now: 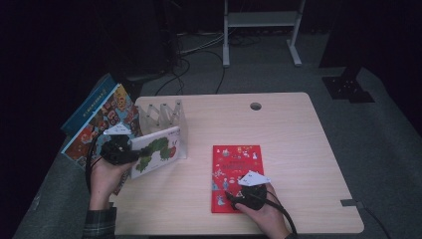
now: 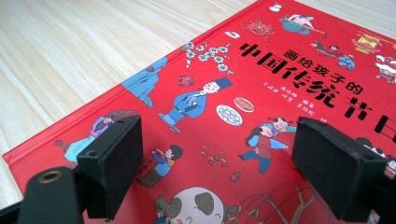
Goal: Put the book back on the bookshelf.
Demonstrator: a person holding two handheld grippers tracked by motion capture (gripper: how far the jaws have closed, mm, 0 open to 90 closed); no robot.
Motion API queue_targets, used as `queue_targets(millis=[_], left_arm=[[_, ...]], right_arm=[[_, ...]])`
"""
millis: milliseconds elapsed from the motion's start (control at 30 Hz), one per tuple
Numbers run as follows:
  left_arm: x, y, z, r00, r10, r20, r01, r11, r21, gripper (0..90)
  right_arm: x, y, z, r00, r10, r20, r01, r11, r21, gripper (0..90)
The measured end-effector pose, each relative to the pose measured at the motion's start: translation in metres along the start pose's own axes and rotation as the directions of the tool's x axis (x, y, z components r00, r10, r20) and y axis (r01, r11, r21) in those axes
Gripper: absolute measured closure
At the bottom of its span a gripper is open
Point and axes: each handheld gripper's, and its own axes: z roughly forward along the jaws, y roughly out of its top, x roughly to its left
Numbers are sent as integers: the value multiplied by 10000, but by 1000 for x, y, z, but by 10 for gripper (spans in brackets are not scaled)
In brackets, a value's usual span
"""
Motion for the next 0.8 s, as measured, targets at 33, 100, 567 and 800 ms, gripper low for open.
queue_targets(millis=[33,100,567,800], left_arm=[[2,2,3,10000,-55,-24,55,10000,-77,755],[5,6,9,9997,-131,-205,128,9999,-113,754],[22,21,45,9955,-389,-863,363,9988,-320,754],[21,22,54,9931,-422,-1095,388,9987,-331,752]], right_arm=[[0,0,0,10000,24,-5,-24,10000,11,157],[0,0,0,10000,2,0,-2,10000,-1,157],[0,0,0,10000,61,-24,-61,10000,-3,157],[0,0,0,10000,44,-37,-44,10000,-10,157]])
